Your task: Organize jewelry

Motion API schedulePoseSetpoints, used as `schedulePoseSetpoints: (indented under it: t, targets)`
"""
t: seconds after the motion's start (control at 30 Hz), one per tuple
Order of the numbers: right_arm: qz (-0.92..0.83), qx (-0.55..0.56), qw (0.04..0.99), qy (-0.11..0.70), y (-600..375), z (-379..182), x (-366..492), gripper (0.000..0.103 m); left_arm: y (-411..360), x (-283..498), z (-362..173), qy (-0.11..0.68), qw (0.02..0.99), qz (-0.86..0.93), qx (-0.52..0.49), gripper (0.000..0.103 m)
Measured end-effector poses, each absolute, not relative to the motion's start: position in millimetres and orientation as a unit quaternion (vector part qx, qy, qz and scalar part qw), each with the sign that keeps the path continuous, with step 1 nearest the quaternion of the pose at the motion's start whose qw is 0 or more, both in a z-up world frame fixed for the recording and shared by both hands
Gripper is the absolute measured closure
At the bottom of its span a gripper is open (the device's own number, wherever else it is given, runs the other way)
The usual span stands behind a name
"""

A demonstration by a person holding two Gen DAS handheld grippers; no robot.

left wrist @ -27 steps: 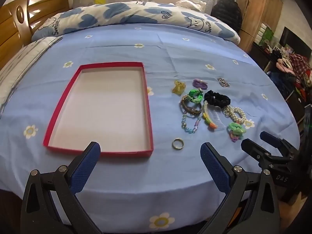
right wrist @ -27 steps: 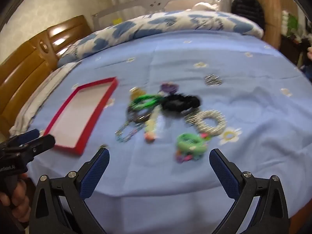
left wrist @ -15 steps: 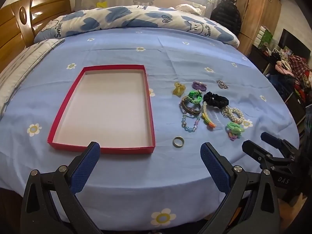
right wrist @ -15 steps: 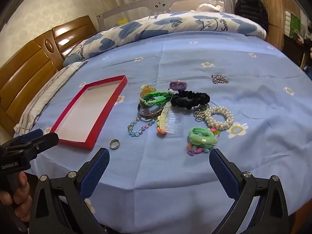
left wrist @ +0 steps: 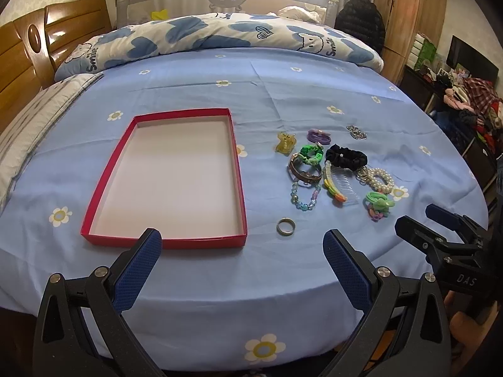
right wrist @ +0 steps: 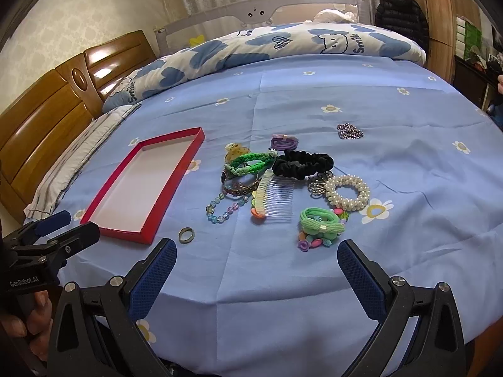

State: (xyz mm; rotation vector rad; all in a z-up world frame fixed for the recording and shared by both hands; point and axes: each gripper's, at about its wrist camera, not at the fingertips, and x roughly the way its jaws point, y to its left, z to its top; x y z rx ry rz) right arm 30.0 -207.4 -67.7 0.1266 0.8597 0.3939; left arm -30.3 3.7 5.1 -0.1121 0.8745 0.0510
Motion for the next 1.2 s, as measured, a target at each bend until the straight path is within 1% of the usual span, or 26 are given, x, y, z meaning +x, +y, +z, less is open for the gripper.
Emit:
schedulePoseSetpoints:
  t: [1.2]
  targets:
    - [0.197, 0.071, 0.888, 0.41, -209.0, -68.4, 32.8, 0.0, 0.4, -24.8, -1.7, 0.428, 0.902, 0.022, -0.051, 0.0]
